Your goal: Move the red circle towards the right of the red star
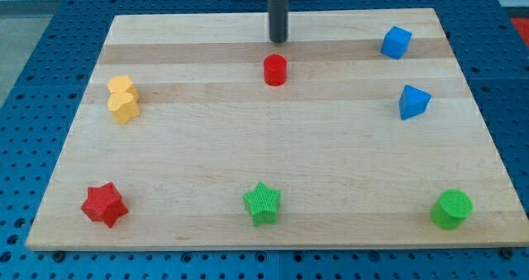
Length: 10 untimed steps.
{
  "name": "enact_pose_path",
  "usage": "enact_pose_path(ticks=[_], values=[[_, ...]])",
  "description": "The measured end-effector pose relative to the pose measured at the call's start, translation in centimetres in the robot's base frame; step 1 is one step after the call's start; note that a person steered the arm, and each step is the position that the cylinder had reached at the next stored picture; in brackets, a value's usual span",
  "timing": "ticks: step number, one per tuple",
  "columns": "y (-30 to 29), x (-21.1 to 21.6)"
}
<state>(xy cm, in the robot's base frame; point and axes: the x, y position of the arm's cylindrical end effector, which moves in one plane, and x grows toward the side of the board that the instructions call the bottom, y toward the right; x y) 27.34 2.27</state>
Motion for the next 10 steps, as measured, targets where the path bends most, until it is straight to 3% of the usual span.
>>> enact_pose_path(ticks=[1, 4, 5, 8, 9, 10], values=[[1.0, 5.2], [-3.7, 6.5], [-6.9, 8.9], [-16.2, 23.4], [-17.2, 27.2], [-17.1, 28.0]])
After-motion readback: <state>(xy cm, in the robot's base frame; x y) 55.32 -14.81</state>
